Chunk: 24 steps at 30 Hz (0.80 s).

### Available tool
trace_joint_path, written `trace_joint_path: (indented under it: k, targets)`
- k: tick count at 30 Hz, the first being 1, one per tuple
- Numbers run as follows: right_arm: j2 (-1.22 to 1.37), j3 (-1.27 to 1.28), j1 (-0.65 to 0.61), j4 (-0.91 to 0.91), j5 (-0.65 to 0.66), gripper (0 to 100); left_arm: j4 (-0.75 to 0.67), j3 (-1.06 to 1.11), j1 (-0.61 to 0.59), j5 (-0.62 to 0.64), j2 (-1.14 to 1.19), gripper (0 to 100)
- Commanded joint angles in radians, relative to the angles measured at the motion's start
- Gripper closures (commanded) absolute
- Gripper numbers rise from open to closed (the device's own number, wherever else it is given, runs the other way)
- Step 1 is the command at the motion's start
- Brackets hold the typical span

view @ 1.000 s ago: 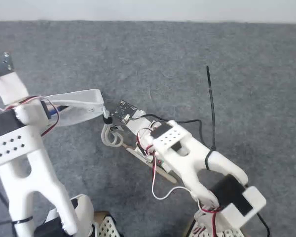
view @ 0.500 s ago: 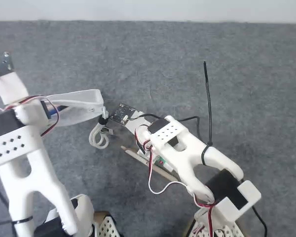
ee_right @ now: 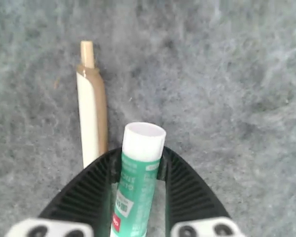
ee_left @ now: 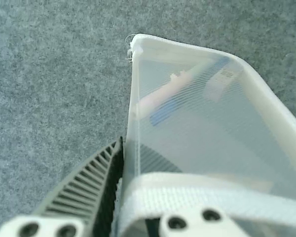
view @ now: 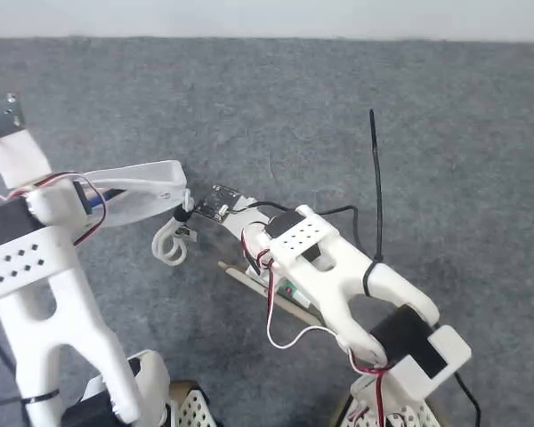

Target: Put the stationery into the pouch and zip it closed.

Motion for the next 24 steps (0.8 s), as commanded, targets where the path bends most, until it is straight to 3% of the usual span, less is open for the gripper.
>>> trace_joint_path:
  k: [1, 11, 24]
  targets:
    - [-0.137, -0.055, -0.013, 0.090, -0.055, 99.3, -0.023, -0.005, -0.002, 0.012, -0.009, 99]
    - [-0.321, 0.005, -0.068, 0.094, -0.080, 99.3, -0.031, -0.004, 0.002, 0.017, -0.009, 99]
    - [-0.529, 0.005, -0.091, 0.093, -0.230, 99.3, -0.025, -0.004, 0.049, 0.018, -0.009, 99]
